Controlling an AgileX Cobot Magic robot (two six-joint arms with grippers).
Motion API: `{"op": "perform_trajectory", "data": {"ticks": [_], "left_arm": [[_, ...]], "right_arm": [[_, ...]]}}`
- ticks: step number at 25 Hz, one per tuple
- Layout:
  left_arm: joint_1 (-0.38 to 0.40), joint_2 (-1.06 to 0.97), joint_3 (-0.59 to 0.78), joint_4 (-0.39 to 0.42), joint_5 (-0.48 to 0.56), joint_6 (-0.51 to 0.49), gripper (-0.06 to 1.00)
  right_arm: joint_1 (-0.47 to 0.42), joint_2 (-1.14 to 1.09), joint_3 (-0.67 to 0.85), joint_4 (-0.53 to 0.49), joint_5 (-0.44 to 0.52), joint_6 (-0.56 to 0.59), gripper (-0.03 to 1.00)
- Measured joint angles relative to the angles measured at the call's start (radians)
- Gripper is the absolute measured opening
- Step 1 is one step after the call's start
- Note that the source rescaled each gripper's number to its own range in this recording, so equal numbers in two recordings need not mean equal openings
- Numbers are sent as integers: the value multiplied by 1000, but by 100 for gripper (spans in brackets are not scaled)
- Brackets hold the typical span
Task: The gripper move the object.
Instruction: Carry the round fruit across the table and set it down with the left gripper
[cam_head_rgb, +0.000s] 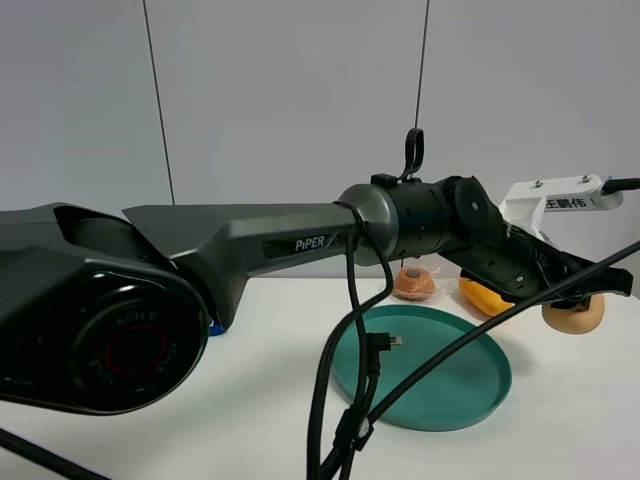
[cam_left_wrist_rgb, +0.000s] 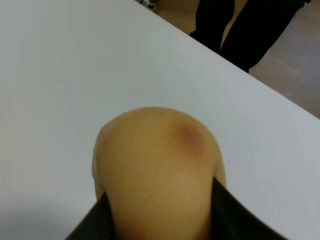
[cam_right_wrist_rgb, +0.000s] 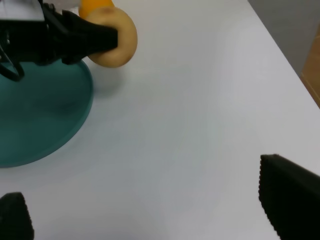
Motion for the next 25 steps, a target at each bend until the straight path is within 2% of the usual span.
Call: {"op": "perform_trajectory", "data": {"ticks": [6, 8, 11, 13, 21, 25], "left_arm": [[-6, 42, 0, -3, -36, 31, 1], [-6, 48, 0, -3, -45, 35, 8], [-6, 58, 0, -4, -63, 45, 23], [-6, 64, 0, -6, -72, 52, 27], [-6, 82, 0, -9, -78, 137, 30], [-6, 82, 0, -9, -80, 185, 36]], "right_arm": [[0, 0, 0, 0, 0, 0, 100], [0, 0, 0, 0, 0, 0, 100], [0, 0, 0, 0, 0, 0, 100], [0, 0, 0, 0, 0, 0, 100], [0, 0, 0, 0, 0, 0, 100], [0, 0, 0, 0, 0, 0, 100]]}}
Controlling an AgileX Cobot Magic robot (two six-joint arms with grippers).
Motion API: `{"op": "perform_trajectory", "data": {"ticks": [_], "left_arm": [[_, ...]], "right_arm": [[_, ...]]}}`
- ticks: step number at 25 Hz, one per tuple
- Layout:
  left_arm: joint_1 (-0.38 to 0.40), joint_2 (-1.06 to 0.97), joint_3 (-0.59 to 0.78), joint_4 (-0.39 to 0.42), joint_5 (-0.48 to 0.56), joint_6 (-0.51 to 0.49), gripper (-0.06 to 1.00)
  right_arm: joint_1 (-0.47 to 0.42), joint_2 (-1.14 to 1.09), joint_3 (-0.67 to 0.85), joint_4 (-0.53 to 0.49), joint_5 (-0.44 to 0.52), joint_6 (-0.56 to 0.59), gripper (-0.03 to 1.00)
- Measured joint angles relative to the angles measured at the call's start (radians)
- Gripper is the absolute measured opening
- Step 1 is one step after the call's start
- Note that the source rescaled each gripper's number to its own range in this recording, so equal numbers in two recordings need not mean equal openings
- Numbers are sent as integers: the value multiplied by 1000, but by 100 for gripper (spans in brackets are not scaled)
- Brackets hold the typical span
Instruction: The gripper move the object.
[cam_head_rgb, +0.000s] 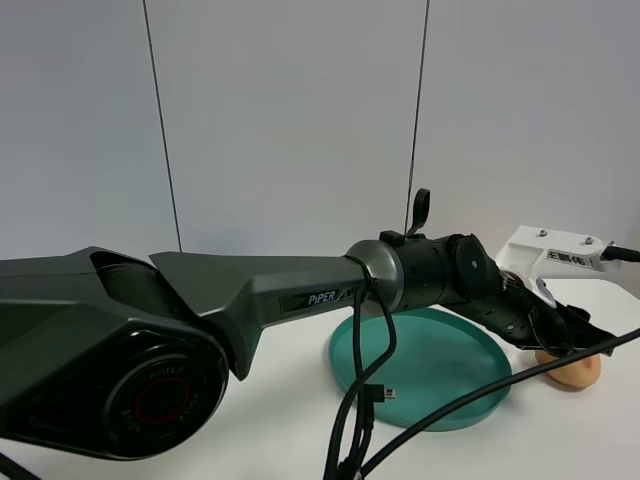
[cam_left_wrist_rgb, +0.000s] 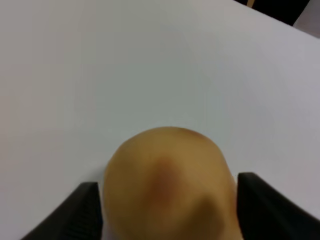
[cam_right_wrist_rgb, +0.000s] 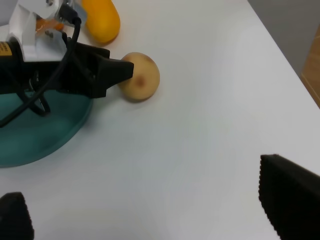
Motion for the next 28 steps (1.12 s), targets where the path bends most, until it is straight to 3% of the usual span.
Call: {"op": "perform_trajectory", "data": {"ticks": [5, 9, 15, 20, 23, 28], "left_arm": [[0, -1, 0, 0, 19, 21, 46], [0, -54, 0, 46, 138, 43, 56], [4, -283, 0, 318, 391, 42, 58], [28, -470, -6, 555, 695, 11, 58], [82, -528, 0, 618, 848, 0, 58], [219, -689, 222, 632, 885, -66, 58]], "right_arm": [[0, 0, 0, 0, 0, 0, 100], [0, 0, 0, 0, 0, 0, 100], [0, 0, 0, 0, 0, 0, 100], [0, 0, 0, 0, 0, 0, 100], [0, 0, 0, 0, 0, 0, 100], [0, 0, 0, 0, 0, 0, 100]]}}
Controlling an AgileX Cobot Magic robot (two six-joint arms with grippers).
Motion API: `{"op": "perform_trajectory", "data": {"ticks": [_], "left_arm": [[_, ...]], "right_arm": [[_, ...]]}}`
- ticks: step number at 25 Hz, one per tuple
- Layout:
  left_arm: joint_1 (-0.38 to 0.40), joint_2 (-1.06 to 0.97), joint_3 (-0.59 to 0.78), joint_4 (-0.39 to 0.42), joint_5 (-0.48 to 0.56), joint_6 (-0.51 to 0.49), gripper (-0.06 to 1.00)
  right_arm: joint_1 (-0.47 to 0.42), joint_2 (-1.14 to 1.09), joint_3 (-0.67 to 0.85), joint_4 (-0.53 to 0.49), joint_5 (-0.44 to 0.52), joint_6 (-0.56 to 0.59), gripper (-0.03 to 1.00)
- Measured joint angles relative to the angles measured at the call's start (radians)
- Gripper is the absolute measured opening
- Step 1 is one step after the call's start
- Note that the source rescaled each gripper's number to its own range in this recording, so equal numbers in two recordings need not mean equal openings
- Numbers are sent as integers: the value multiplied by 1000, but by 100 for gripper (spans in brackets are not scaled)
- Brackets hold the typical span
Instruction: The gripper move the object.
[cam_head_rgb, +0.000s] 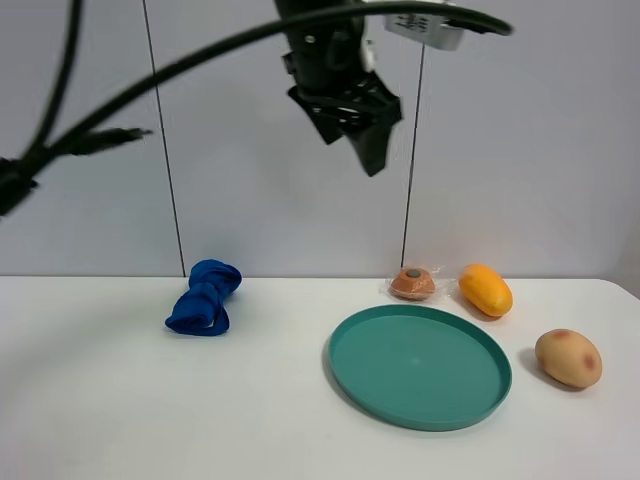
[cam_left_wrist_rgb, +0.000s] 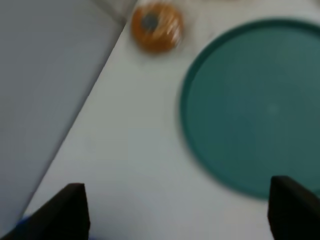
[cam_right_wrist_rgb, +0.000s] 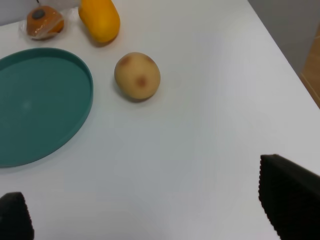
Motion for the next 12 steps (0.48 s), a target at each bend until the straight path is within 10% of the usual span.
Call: {"op": "perform_trajectory", "data": {"ticks": [12], "left_arm": [[395, -704, 810, -41, 0, -144, 58]], "right_arm": [[0, 0, 0, 0, 0, 0, 100]]}}
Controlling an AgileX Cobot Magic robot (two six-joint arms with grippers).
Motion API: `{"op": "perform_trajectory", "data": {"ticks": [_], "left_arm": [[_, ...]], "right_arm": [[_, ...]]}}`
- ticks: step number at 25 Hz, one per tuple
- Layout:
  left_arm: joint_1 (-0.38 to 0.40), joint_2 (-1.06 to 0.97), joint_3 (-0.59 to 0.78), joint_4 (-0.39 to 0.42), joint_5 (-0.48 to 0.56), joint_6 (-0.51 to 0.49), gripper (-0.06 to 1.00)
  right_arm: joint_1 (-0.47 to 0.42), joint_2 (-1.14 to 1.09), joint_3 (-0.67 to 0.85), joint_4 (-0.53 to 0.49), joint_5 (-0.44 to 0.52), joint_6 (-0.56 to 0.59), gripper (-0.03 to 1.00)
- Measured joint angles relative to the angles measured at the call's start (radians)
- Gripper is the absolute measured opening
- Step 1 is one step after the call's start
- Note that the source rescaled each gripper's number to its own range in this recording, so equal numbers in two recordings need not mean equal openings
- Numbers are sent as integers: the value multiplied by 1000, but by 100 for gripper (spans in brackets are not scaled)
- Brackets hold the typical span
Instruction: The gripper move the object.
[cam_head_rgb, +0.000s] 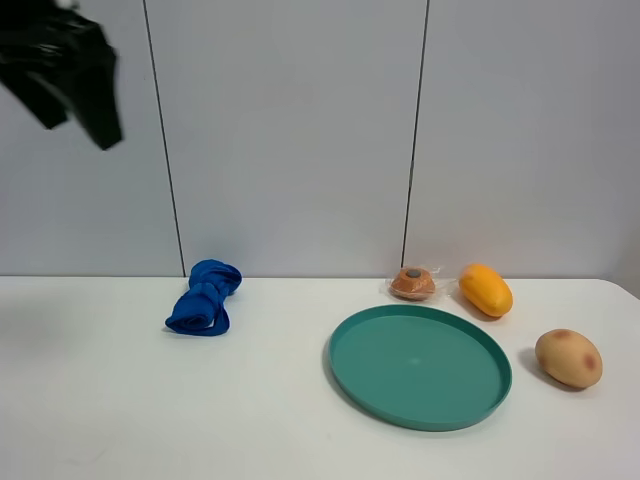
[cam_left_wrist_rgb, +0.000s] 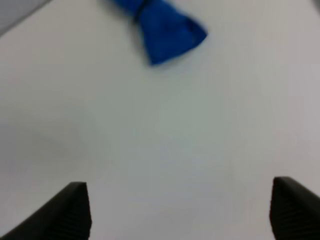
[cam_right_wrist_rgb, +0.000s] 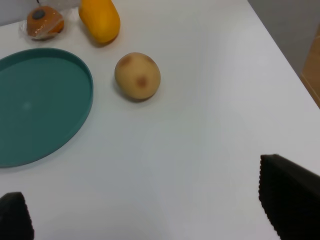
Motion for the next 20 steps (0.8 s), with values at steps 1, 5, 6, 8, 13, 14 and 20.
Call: {"op": "perform_trajectory", "data": {"ticks": [1, 5, 6, 8, 13, 14, 20], "left_arm": [[32, -88, 60, 0, 0, -15, 58], [198, -429, 326, -5, 2, -36, 58], [245, -521, 388, -5, 2, -36, 58], [319, -686, 488, -5, 2, -36, 58], [392, -1071, 691, -84, 6, -47, 58], [394, -1131, 725, -112, 7, -51, 58], [395, -1368, 882, -167, 7, -111, 58]], "right_arm": [[0, 0, 0, 0, 0, 0, 100], [0, 0, 0, 0, 0, 0, 100], [0, 0, 0, 0, 0, 0, 100], [0, 0, 0, 0, 0, 0, 100], [0, 0, 0, 0, 0, 0, 100], [0, 0, 0, 0, 0, 0, 100], [0, 0, 0, 0, 0, 0, 100]]}}
